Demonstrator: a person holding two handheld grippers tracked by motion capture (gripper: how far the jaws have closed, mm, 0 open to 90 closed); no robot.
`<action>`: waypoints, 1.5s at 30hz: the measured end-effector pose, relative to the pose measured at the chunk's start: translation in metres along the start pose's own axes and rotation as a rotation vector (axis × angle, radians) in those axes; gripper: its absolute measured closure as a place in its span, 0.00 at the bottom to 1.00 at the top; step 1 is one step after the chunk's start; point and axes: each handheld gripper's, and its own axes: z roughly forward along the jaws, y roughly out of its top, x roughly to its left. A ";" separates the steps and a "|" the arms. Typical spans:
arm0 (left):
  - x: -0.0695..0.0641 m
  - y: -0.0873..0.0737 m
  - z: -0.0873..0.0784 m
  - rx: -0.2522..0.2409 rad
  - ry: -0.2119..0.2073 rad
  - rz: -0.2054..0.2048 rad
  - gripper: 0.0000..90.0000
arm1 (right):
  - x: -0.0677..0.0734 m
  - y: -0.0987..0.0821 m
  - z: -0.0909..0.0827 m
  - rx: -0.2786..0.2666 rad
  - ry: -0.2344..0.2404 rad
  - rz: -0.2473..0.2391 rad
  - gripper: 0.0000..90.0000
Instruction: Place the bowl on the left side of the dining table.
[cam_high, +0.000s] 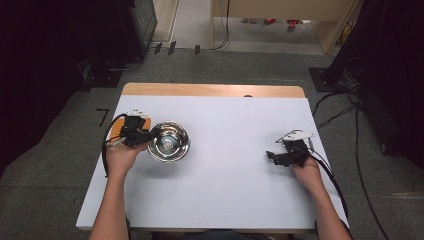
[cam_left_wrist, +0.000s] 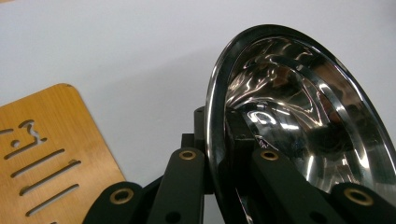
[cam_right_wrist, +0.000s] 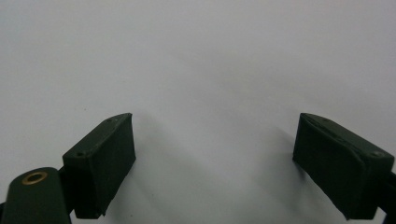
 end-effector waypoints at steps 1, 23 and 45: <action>0.001 0.000 0.000 0.000 0.001 -0.002 0.97 | 0.000 0.000 0.000 0.000 0.000 0.000 0.14; 0.018 -0.007 -0.009 -0.020 0.031 -0.059 0.97 | 0.000 0.000 0.000 0.000 0.000 0.000 0.14; 0.036 -0.014 -0.016 -0.042 0.070 -0.115 0.97 | 0.000 0.000 0.000 0.000 0.000 0.000 0.14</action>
